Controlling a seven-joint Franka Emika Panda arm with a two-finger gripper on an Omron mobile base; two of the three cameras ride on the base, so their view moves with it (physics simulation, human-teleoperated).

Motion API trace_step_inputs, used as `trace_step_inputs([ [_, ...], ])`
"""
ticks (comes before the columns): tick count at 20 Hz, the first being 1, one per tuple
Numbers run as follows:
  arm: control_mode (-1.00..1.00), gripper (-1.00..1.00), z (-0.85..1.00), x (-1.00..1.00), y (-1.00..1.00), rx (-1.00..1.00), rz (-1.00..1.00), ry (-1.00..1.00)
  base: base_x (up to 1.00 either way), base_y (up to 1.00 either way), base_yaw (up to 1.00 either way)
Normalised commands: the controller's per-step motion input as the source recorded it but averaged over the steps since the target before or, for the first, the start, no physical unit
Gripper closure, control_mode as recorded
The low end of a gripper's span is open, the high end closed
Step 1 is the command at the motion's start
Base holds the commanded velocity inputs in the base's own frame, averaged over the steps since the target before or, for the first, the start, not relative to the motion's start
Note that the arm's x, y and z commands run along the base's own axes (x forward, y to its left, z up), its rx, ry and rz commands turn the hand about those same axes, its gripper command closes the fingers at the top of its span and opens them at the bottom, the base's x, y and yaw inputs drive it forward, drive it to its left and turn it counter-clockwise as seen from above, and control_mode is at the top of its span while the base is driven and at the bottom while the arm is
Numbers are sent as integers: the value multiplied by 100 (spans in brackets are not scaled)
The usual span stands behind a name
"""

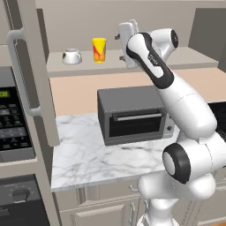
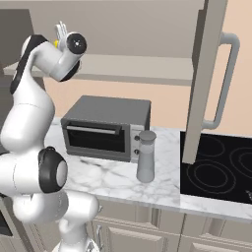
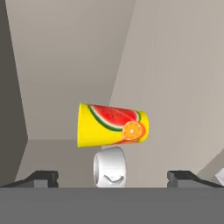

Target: There is a tray on the dining counter. Grab the cup, mug, and pitcher and place them on the tray. The pitcher may be placed next to the tray if it cannot fit the tray.

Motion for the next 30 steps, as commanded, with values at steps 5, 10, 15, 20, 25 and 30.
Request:
trace_step_inputs([
  [5, -100, -100, 0, 34, 13, 0, 0, 0, 0, 0, 0],
  [10, -100, -100, 0, 28, 1, 0, 0, 0, 0, 0, 0],
  [15, -100, -100, 0, 20, 2, 0, 0, 0, 0, 0, 0],
  [20, -100, -100, 0, 14, 9, 0, 0, 0, 0, 0, 0],
  [25, -100, -100, -2, 11, 8, 0, 0, 0, 0, 0, 0],
  [30, -100, -100, -10, 5, 6, 0, 0, 1, 0, 0, 0],
])
